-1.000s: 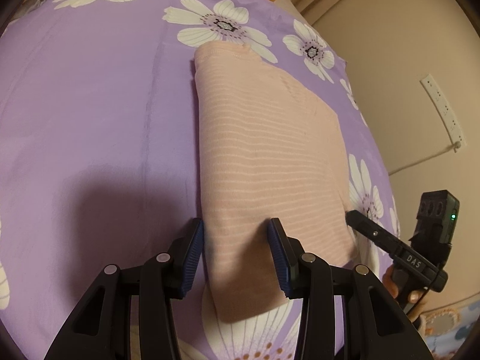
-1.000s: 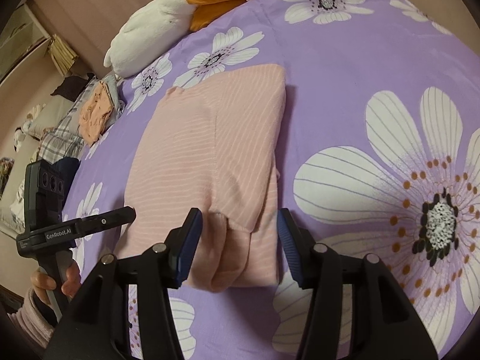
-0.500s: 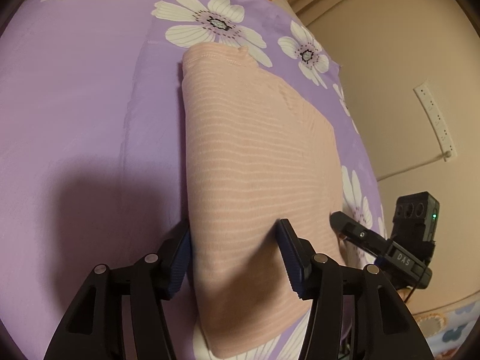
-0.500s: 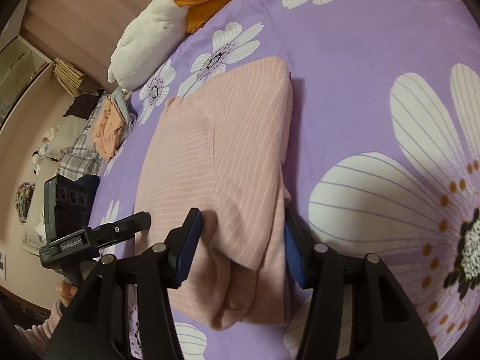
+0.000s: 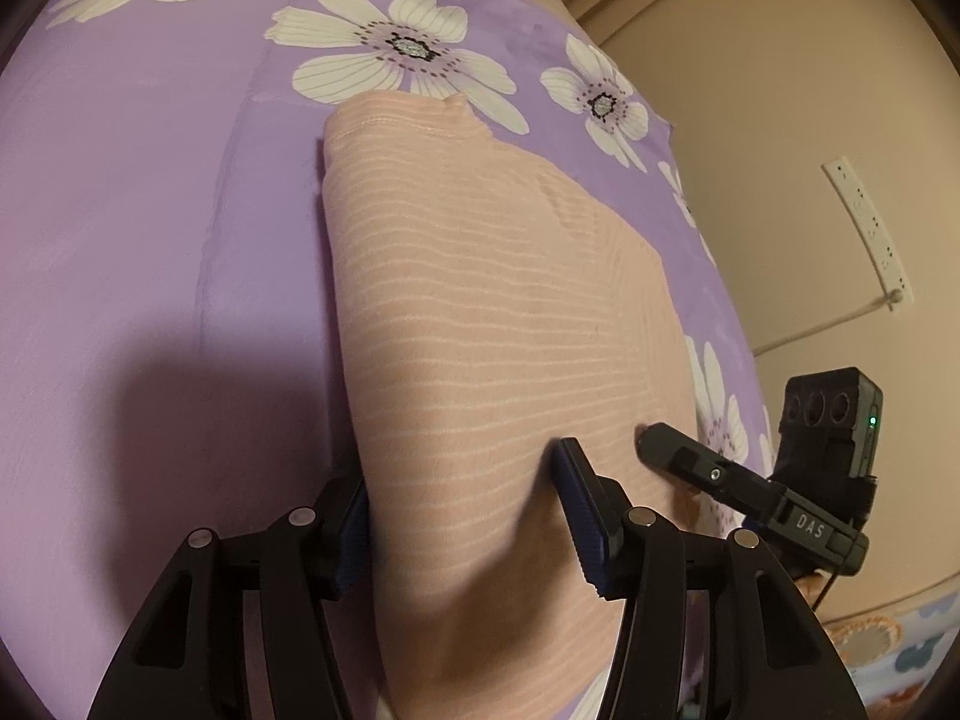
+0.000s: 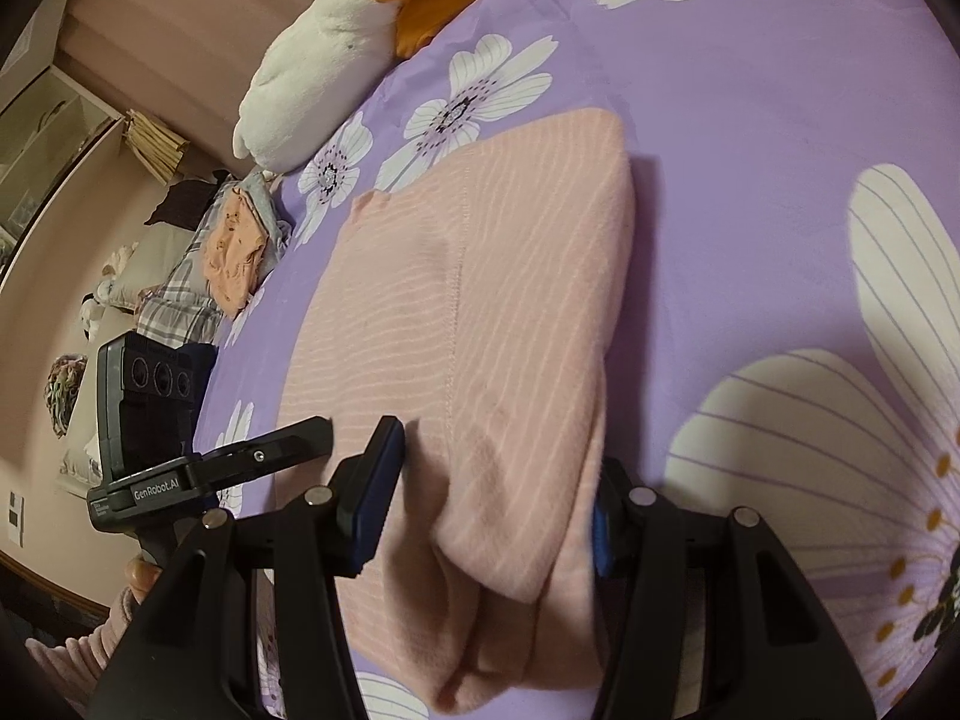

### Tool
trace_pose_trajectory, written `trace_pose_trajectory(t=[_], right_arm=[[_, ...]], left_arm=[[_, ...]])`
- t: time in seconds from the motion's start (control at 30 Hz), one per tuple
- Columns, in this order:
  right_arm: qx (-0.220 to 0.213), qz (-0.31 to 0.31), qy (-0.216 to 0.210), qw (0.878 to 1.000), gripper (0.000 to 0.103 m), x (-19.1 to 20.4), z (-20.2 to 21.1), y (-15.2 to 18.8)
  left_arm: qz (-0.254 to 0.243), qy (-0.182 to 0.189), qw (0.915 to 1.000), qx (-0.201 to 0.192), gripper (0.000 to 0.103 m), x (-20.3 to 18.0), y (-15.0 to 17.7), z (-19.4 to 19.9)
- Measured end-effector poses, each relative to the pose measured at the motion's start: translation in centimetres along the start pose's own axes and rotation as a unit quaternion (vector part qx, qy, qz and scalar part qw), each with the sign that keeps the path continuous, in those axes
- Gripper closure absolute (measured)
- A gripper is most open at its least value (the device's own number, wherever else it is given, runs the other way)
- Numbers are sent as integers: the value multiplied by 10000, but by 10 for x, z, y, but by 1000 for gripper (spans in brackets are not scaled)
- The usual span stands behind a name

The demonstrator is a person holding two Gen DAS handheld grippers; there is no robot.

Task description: Fold small clothes

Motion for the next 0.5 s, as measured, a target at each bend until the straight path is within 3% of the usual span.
trace_pose_trajectory(t=[0.5], right_arm=[[-25,135,-51,9999,57,7,-15,-8]], left_arm=[[-128,-23,9999,35,45,-7,-6,-11]])
Point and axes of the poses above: each gripper's, at about its wrist camera, not at the fingertips, and z roughly against the way its jaws point, x to its left, y to its underside, the point moved 3 cm from there along -z, roughly the way its jaws point, and after that the axes turned 12 degrees about -x, right-handed, at the moved point
